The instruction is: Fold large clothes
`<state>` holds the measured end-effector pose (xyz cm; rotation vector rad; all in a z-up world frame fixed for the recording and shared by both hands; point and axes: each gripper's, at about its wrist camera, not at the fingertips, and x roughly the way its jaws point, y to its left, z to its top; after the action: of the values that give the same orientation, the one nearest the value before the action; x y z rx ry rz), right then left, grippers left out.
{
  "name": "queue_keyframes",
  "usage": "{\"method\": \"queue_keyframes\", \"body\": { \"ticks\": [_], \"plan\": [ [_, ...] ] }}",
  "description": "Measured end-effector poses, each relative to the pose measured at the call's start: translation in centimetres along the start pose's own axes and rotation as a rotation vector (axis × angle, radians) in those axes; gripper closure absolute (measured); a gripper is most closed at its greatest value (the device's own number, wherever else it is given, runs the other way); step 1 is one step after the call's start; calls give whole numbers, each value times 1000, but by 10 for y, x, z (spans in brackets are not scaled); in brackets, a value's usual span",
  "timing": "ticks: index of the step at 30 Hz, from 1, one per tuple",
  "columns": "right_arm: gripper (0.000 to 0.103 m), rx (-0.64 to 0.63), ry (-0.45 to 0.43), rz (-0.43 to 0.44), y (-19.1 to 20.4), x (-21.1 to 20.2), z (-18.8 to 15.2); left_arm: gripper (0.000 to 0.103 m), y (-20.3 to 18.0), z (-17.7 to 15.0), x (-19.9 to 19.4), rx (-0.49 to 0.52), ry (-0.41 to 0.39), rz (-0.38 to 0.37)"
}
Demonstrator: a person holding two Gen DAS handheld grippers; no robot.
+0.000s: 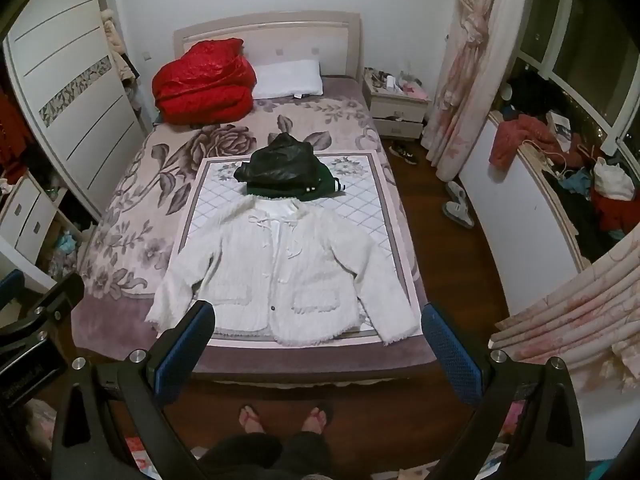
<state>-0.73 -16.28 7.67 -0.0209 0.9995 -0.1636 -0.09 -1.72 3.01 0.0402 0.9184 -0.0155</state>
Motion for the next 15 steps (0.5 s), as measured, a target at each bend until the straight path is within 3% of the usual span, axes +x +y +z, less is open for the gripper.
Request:
{"method": "queue_keyframes", "body": {
  "ticks": [15],
  "plan": [
    [0,-6,7,2,3,-1,1,0,2,0,-5,-5,5,5]
  ]
}}
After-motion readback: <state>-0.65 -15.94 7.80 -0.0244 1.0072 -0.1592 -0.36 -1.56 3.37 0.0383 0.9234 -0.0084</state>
